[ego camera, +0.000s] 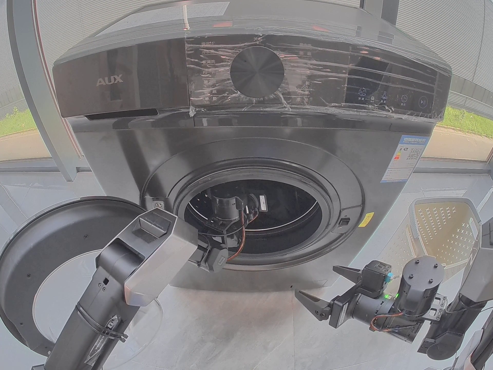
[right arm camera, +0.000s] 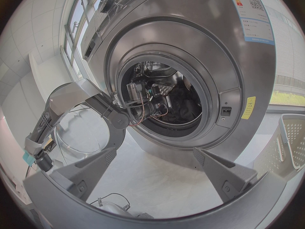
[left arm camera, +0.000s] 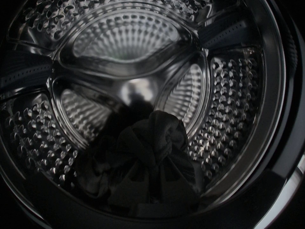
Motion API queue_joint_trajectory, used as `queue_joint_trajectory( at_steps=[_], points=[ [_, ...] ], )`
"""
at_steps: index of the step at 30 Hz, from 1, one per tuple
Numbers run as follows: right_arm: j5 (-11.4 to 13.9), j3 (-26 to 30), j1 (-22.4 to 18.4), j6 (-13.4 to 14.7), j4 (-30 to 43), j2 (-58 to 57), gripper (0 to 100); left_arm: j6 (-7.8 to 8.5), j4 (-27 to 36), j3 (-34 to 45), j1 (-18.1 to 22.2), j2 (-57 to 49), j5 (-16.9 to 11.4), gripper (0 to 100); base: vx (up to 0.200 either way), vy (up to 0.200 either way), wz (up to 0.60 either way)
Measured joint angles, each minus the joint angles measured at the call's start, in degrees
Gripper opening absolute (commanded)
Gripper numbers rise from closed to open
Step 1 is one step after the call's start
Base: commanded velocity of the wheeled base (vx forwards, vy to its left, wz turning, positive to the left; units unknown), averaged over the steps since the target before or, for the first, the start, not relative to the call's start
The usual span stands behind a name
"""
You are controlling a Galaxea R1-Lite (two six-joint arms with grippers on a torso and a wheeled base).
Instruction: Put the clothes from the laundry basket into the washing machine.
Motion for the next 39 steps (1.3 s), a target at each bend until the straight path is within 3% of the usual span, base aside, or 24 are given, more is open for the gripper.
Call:
queue_joint_trajectory(
  at_steps=[5, 14, 15, 28, 39],
  points=[
    [0.0, 0.2, 0.2, 0.0, 0.0, -0.3, 100, -0.01, 0.3, -6.9, 0.3, 3.2, 1.5, 0, 0.0, 0.0, 0.0],
    [0.0, 0.2, 0.3, 0.0, 0.0, -0.5, 100, 0.4, 0.4, -8.7, 1.2, 5.4, 1.6, 0, 0.0, 0.0, 0.0],
    [0.0, 0.2, 0.3, 0.0, 0.0, -0.5, 100, 0.49, 0.4, -8.6, 1.2, 5.4, 1.6, 100, 0.0, 0.0, 0.0],
    [0.0, 0.2, 0.3, 0.0, 0.0, -0.6, 100, 0.95, -0.2, -3.4, 1.2, 5.0, 1.6, 100, 0.0, 0.0, 0.0],
    [0.0, 0.3, -0.4, 0.0, 0.0, -0.8, 100, 1.44, -1.4, 17.1, -0.2, -3.0, 1.6, 100, 0.0, 0.0, 0.0]
  ],
)
